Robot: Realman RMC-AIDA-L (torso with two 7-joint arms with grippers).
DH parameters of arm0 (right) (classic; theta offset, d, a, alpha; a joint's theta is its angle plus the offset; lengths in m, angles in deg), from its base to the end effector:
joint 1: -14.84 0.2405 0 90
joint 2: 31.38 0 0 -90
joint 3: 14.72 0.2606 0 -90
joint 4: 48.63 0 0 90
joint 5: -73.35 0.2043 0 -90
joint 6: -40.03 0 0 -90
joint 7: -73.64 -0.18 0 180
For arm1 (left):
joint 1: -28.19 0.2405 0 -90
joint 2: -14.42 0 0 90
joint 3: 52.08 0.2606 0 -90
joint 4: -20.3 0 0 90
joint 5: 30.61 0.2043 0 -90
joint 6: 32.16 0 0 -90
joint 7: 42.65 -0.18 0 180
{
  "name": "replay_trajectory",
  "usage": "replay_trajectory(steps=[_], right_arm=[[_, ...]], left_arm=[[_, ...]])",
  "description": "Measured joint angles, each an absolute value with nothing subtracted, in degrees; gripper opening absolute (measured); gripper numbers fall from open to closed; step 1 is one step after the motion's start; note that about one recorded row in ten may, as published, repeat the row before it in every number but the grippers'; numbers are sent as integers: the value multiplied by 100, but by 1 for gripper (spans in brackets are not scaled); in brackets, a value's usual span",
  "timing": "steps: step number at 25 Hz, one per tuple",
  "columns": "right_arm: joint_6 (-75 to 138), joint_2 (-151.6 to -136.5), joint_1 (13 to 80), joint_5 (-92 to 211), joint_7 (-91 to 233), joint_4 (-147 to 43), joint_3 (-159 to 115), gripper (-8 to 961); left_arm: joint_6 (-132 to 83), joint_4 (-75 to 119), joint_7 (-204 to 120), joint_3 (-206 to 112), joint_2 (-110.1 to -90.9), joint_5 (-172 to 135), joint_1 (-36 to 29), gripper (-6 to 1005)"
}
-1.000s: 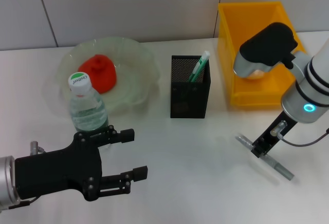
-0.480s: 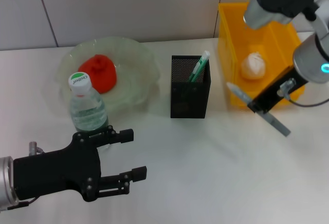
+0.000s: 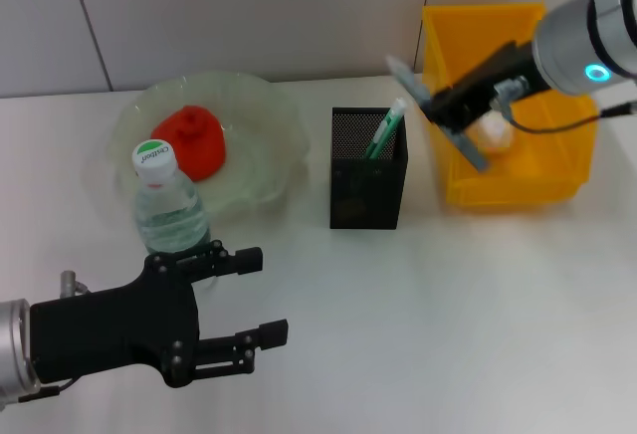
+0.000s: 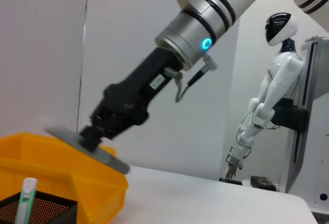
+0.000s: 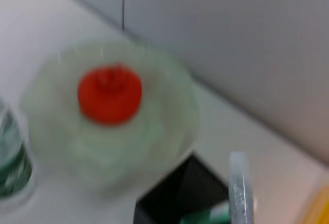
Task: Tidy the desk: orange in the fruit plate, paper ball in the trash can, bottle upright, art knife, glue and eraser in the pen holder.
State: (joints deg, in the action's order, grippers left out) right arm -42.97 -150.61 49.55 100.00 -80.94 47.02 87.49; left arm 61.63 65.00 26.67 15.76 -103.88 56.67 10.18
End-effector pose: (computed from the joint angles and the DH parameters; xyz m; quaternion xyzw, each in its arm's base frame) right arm 0.1303 0.3972 0.0226 -0.9014 0.2660 -0.0664 0.3352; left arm -0.2154 0.2789 -0.0444 -0.9387 -0.0914 -0.3253 0.0686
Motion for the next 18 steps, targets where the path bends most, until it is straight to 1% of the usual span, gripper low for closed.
replay_trajectory(steps=[6, 10, 18], right_arm=[[-2913, -15066, 4672, 10050, -8022, 4559, 8207, 121], [-2407, -15065, 4572, 10056, -7996, 4363, 7931, 119], [-1336, -15088, 4617, 10078, -8003, 3653, 7459, 119]], left_arm=[[6174, 6496, 2676, 1577, -10394, 5664, 991, 790], [6174, 6495, 2680, 1577, -10397, 5661, 983, 790], [6152, 6493, 2718, 1577, -10397, 5657, 956, 790]])
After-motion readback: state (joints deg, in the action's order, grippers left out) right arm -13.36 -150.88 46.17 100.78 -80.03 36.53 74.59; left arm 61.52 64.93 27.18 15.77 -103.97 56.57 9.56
